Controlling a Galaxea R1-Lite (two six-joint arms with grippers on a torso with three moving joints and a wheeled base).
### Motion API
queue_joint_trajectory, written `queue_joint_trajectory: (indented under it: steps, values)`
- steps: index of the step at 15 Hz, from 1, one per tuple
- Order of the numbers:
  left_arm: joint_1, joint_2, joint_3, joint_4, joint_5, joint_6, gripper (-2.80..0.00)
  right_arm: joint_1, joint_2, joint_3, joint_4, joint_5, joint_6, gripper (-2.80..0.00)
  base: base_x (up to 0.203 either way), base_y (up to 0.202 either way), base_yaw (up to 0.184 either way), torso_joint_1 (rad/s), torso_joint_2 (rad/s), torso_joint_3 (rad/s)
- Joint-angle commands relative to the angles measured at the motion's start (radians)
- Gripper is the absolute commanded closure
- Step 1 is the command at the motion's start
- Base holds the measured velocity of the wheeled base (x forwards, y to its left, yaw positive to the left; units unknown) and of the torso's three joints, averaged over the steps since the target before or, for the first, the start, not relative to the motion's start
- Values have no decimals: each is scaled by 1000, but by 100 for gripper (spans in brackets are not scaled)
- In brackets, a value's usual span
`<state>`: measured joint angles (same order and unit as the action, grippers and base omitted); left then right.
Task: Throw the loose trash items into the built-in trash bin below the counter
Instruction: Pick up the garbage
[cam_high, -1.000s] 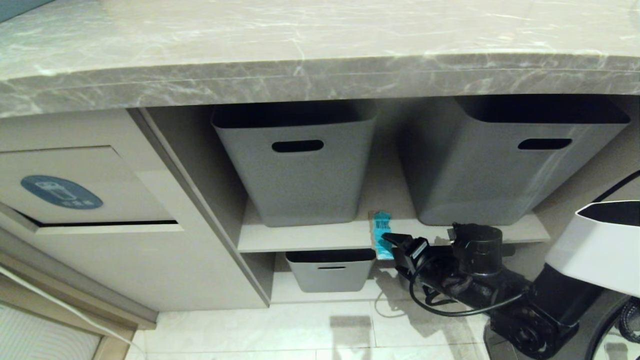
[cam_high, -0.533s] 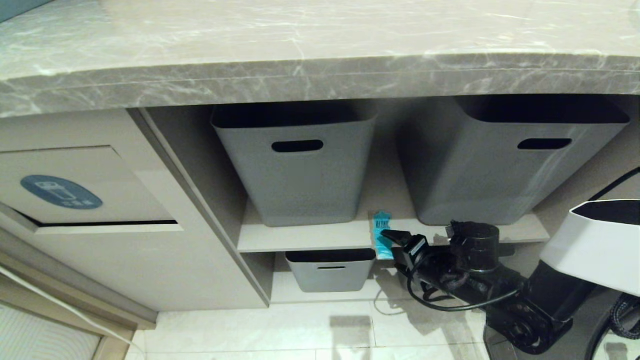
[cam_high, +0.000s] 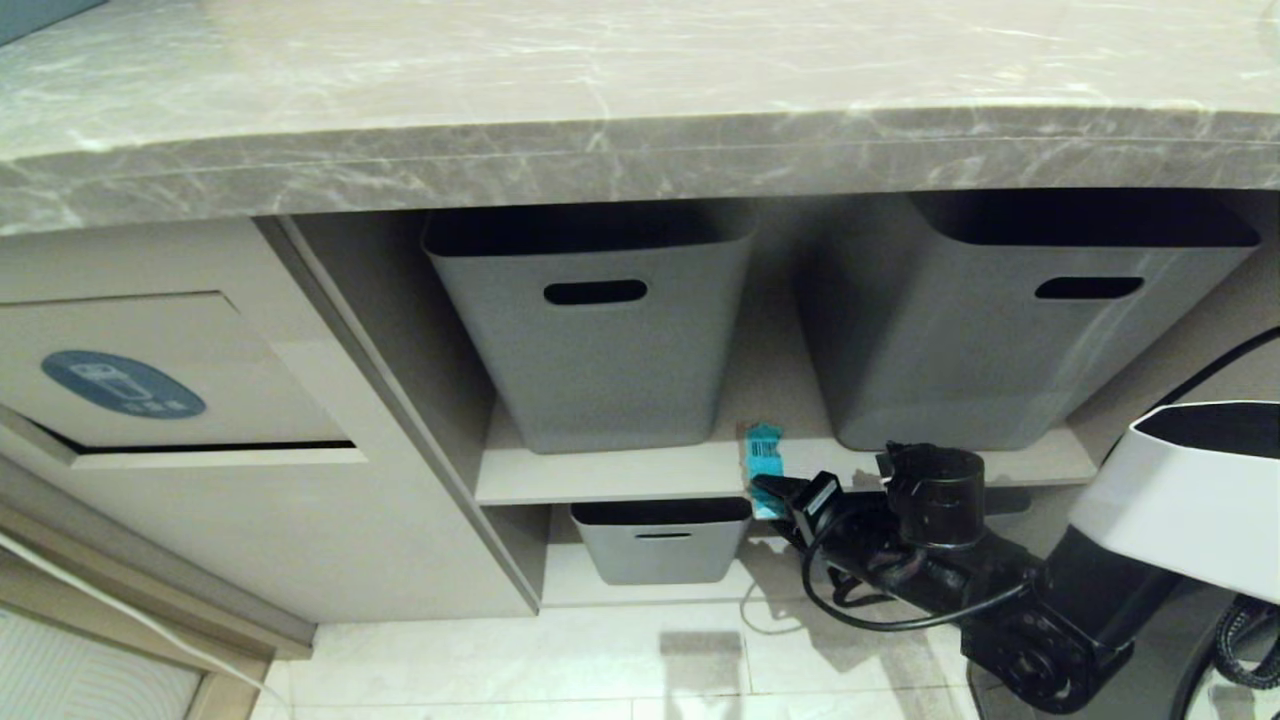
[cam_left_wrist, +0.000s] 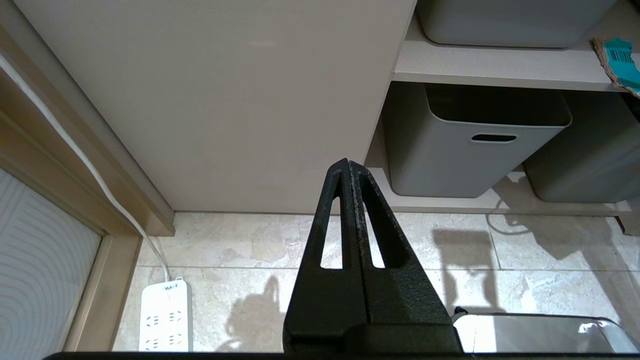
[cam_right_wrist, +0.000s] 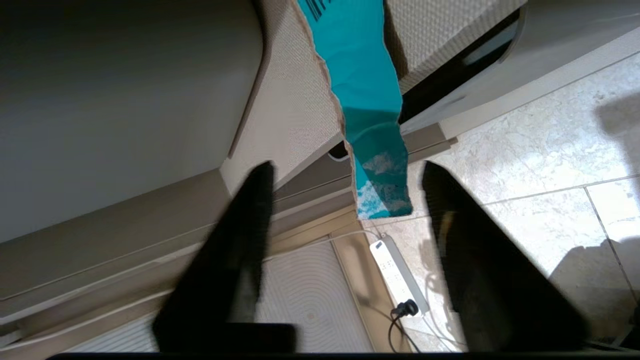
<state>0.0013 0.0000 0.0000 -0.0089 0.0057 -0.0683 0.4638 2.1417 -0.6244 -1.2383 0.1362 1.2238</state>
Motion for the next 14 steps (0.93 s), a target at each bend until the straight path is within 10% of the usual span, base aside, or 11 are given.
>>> queue_joint_trajectory:
  steps: [1, 14]
  values:
    - [0, 2, 2, 0, 0, -1, 0, 7, 1, -9, -7, 0, 8, 0, 0, 0, 0, 0, 0, 0]
    - [0, 2, 2, 0, 0, -1, 0, 70, -161, 163, -14, -8, -19, 0, 0, 0, 0, 0, 0, 0]
